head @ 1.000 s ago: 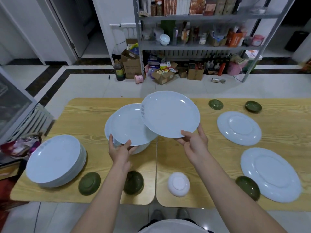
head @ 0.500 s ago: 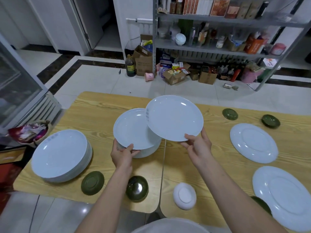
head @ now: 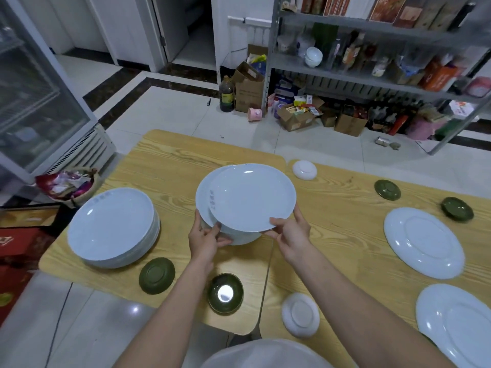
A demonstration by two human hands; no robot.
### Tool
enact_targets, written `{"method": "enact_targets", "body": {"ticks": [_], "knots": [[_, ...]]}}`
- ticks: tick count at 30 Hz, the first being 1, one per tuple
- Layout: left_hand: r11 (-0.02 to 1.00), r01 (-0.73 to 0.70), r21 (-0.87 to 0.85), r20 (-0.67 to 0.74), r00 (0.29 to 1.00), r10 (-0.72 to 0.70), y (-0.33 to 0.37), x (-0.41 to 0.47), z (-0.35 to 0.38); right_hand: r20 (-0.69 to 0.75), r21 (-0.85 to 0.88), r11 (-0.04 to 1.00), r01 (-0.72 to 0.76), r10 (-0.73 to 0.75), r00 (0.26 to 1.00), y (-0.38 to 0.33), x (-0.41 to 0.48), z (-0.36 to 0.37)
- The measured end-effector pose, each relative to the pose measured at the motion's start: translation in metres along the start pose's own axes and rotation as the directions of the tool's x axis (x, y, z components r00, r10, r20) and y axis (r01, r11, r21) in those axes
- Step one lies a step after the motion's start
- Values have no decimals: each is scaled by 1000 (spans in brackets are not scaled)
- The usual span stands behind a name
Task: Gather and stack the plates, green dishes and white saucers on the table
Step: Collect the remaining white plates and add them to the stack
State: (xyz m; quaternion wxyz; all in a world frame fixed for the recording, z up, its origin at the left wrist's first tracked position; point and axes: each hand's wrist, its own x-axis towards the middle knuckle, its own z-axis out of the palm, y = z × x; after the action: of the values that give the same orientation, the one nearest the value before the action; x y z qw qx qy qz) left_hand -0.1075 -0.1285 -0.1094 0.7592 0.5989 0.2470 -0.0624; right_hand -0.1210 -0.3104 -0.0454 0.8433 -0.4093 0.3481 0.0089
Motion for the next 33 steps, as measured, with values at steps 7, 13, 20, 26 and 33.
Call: {"method": "enact_targets", "body": {"ticks": [7, 13, 20, 26, 33], "knots": [[1000, 8, 14, 38, 999, -9, -4, 7, -4, 14, -88, 996, -20, 21, 1000, 9, 11, 13], [999, 4, 46, 84, 996, -8, -7, 14, -8, 12, -178, 984, 30, -28, 1000, 10, 20, 16], [995, 0, 101, 88, 996, -9, -8, 11, -9, -93, -497, 865, 62, -125, 988, 9, 33, 22], [993, -10, 117, 94, 996, -2, -3, 6, -9, -124, -542, 840, 37, -123, 985, 14, 48, 22], [992, 9, 122, 87, 996, -20, -1, 3, -11, -141, -546, 838, 16, -111, 984, 22, 58, 17]]}}
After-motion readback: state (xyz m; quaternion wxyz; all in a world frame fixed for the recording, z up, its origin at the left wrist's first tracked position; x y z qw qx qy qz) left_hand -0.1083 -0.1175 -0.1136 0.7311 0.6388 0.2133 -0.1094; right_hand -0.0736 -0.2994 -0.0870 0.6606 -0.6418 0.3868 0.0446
